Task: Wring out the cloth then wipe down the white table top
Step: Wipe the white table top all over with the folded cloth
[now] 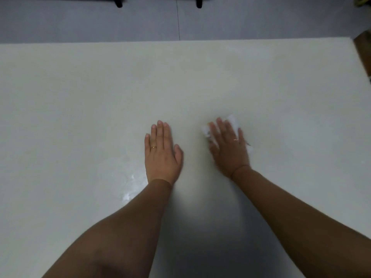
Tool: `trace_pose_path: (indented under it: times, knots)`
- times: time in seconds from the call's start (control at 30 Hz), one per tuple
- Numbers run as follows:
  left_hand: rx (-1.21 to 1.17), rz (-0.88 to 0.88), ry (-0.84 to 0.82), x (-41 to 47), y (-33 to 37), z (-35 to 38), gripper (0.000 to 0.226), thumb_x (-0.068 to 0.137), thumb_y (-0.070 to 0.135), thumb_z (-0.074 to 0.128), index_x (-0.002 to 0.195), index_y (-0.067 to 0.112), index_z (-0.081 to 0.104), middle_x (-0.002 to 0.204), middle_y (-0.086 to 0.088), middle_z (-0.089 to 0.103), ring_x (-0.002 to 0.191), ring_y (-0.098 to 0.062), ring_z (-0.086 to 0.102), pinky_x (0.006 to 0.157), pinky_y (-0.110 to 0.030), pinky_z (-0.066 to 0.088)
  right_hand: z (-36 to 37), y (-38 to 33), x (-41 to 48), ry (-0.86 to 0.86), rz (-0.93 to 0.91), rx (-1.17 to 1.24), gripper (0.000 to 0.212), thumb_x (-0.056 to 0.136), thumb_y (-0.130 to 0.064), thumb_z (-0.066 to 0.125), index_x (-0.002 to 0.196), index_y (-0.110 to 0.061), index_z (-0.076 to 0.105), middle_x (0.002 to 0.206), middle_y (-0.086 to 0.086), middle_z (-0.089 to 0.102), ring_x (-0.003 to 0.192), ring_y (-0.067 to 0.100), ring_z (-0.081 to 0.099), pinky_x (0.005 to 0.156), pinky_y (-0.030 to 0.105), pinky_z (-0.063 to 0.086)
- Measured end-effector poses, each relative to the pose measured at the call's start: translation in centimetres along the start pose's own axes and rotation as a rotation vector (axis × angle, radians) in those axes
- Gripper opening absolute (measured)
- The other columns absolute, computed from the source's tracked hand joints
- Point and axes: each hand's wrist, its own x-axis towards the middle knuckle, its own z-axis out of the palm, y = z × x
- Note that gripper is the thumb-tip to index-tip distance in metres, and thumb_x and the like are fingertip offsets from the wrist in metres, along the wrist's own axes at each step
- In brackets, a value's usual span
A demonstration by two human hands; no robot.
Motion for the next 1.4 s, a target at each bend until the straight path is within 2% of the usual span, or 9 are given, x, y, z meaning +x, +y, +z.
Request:
trace_pose_path:
  times: [0.17,0.3,0.43,0.57,0.67,0.9,1.13,1.27,1.4]
  knots:
    - [-0.074,-0.001,0.062,-4.6,1.1,-0.6,0.058,0.095,0.023,0.038,0.147,0.003,0.028,0.155,-0.015,0.026,0.145,-0.029,0.020,0.120,-0.042,0.009,0.1,-1.9,-1.2,0.055,0.519,0.133,0.059,0.098,-0.037,0.033,0.151,-0.021,0.011,0.159,0.006,0.007,0.146,0.025,0.008,0.115,0.051,0.003]
    - [-0.084,0.067,-0.041,-14.2,2.4,0.7,0.059,0.092,0.030,0.034,0.144,0.004,0.036,0.153,-0.013,0.031,0.142,-0.029,0.028,0.116,-0.045,0.018,0.9,-8.2,-5.2,0.021,0.184,0.101,0.061,0.093,-0.041,0.035,0.149,-0.018,0.023,0.157,0.008,0.021,0.144,0.030,0.019,0.113,0.055,0.010]
    - [-0.011,0.022,-0.107,-16.4,1.8,1.8,0.062,0.090,0.033,0.036,0.145,0.004,0.036,0.154,-0.013,0.029,0.143,-0.029,0.027,0.116,-0.045,0.017,0.6,-4.0,-6.6,0.018,-0.139,0.021,0.057,0.091,-0.039,0.034,0.144,-0.019,0.036,0.153,0.006,0.032,0.141,0.027,0.030,0.111,0.055,0.026]
    - [-0.008,0.025,-0.126,-16.4,2.0,2.1,0.065,0.090,0.034,0.037,0.147,0.005,0.030,0.156,-0.012,0.025,0.146,-0.026,0.020,0.118,-0.044,0.015,0.3,0.0,-6.3,0.000,0.166,0.085,0.062,0.091,-0.043,0.021,0.149,-0.020,0.023,0.157,0.006,0.019,0.145,0.028,0.018,0.115,0.052,0.011]
    - [0.014,0.019,-0.129,-16.4,1.9,2.1,0.065,0.089,0.034,0.036,0.147,0.005,0.031,0.155,-0.012,0.026,0.145,-0.026,0.020,0.117,-0.044,0.016,1.0,-3.8,-7.2,0.065,0.397,0.114,0.060,0.095,-0.040,0.035,0.149,-0.018,0.020,0.157,0.009,0.018,0.144,0.030,0.018,0.114,0.054,0.011]
    - [0.033,0.022,-0.124,-16.4,2.0,2.0,0.064,0.090,0.034,0.032,0.147,0.006,0.030,0.156,-0.012,0.025,0.145,-0.027,0.020,0.118,-0.043,0.013,1.1,-2.9,-11.1,0.011,-0.180,0.008,0.056,0.092,-0.040,0.034,0.144,-0.020,0.036,0.152,0.006,0.033,0.140,0.028,0.031,0.110,0.055,0.028]
    - [0.037,0.024,-0.088,-16.5,2.0,2.2,0.064,0.090,0.034,0.032,0.147,0.005,0.030,0.156,-0.013,0.025,0.145,-0.027,0.020,0.118,-0.044,0.014,1.1,-2.5,-11.4,0.040,0.391,0.081,0.064,0.091,-0.044,0.019,0.148,-0.016,0.024,0.156,0.011,0.023,0.143,0.032,0.023,0.112,0.056,0.016]
    - [0.037,0.024,-0.075,-16.7,2.0,2.2,0.063,0.092,0.035,0.028,0.148,0.005,0.027,0.156,-0.013,0.023,0.146,-0.027,0.017,0.119,-0.042,0.011,1.9,-5.9,-14.3,-0.022,0.044,0.037,0.063,0.091,-0.043,0.030,0.147,-0.016,0.028,0.155,0.010,0.025,0.143,0.031,0.023,0.112,0.058,0.019]
    - [0.002,0.010,-0.042,-16.7,2.0,2.1,0.062,0.092,0.032,0.029,0.147,0.004,0.031,0.155,-0.015,0.026,0.145,-0.027,0.018,0.119,-0.039,0.009,1.4,0.5,-14.6,0.017,-0.249,-0.048,0.056,0.092,-0.040,0.033,0.144,-0.018,0.037,0.152,0.007,0.034,0.139,0.029,0.032,0.110,0.054,0.029]
